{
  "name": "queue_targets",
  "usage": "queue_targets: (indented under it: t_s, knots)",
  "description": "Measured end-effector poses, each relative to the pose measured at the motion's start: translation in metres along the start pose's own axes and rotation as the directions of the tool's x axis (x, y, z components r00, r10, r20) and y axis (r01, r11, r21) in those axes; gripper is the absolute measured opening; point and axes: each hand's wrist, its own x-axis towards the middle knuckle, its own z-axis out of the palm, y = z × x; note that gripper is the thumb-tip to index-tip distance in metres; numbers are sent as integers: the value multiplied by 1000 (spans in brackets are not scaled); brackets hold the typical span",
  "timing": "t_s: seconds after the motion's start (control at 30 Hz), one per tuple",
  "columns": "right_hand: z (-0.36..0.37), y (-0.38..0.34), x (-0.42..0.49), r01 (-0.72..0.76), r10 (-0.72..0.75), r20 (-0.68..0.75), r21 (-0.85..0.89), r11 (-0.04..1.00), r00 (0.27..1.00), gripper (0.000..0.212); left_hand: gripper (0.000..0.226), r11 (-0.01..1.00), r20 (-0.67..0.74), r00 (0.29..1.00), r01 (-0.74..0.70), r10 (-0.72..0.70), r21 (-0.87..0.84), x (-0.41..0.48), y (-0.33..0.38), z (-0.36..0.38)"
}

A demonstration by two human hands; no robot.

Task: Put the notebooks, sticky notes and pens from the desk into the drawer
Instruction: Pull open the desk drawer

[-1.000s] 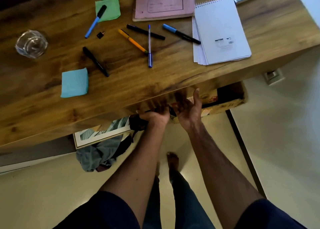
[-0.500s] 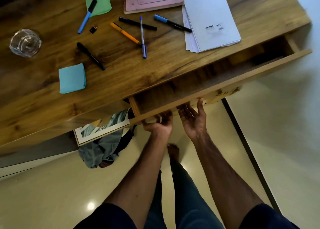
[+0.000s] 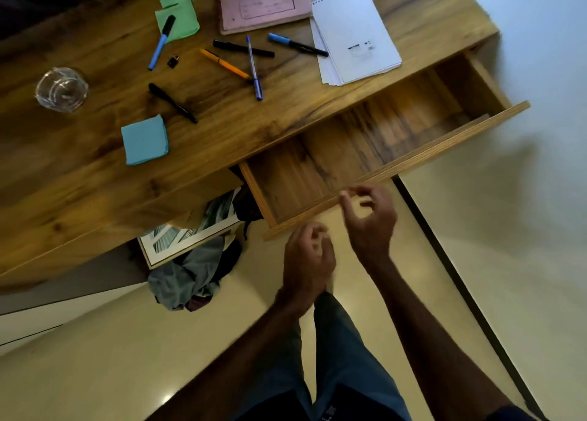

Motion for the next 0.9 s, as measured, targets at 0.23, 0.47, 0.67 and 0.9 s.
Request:
queue_targets:
  t_s: [0.23,0.47,0.67,0.9]
  knots:
    - [15,2,17,484,-94,623,-495,722,777,44,27,776,123,927,-364,354,515,43,-18,-23]
    - [-19,-12,-13,447,-57,610,-511,734,791,39,32,701,240,916,-401,323,589,29,-35,-12]
    - [-52,-3,-68,236,168,489,-659,714,856,44,25,709,415,842,-523,344,473,-21,-47,7]
    - [-88,-11,-113,43,352,370,-739,672,859,29,29,791,548,787,-515,283,331,-63,-50,23]
